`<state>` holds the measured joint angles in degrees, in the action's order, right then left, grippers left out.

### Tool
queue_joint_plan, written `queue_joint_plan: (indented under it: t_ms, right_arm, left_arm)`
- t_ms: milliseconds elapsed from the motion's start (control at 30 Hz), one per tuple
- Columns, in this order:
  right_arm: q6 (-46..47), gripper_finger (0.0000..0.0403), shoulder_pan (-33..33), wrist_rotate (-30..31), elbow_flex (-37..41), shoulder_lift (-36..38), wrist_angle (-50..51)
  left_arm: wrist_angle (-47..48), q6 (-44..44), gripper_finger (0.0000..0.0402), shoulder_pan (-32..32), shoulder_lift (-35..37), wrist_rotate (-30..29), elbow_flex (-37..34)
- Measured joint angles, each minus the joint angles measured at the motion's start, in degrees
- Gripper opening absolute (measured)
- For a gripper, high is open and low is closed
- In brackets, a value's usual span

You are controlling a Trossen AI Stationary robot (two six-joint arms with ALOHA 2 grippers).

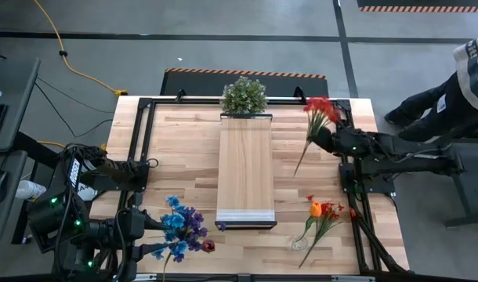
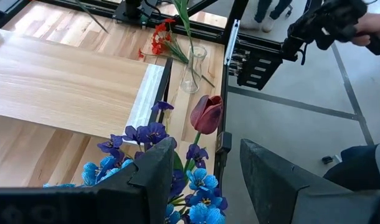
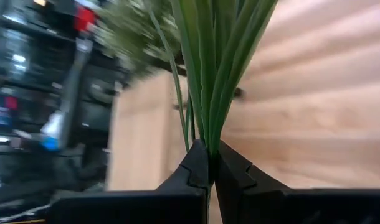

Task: Pick and place flowers into a vace then onto a shelf
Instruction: Put the top red flowers into the right transparent vase

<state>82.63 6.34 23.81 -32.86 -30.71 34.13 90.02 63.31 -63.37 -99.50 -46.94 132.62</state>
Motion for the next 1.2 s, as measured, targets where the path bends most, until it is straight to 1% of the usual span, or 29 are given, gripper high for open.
queue_joint_plan:
  t_ms: [200,433,700,767,967,1200]
  right_arm:
    - [-4.80,0.0000,0.47,2.81,-0.09,2.35,-10.06]
    - [-11.04,0.0000,0.45,3.28,-0.09,3.47,-23.22]
    - [-15.78,0.0000,0.38,-0.32,-0.09,3.47,-33.79]
    - [-17.14,0.0000,0.38,-1.20,-0.81,3.44,-35.16]
    - [-23.72,0.0000,0.38,-3.04,-7.57,2.80,-35.30]
    - [-34.01,0.0000,0.37,-7.60,-19.92,-0.06,-33.74]
  left_arm:
    - [0.00,0.00,0.0216,0.00,0.00,0.00,0.00]
    - [0.00,0.00,0.0216,0.00,0.00,0.00,0.00]
    - [0.00,0.00,0.0216,0.00,0.00,0.00,0.00]
    - [0.00,0.00,0.0216,0.00,0.00,-0.02,0.00]
    - [0.00,0.00,0.0216,0.00,0.00,-0.02,0.00]
    - [0.00,0.00,0.0216,0.00,0.00,-0.04,0.00]
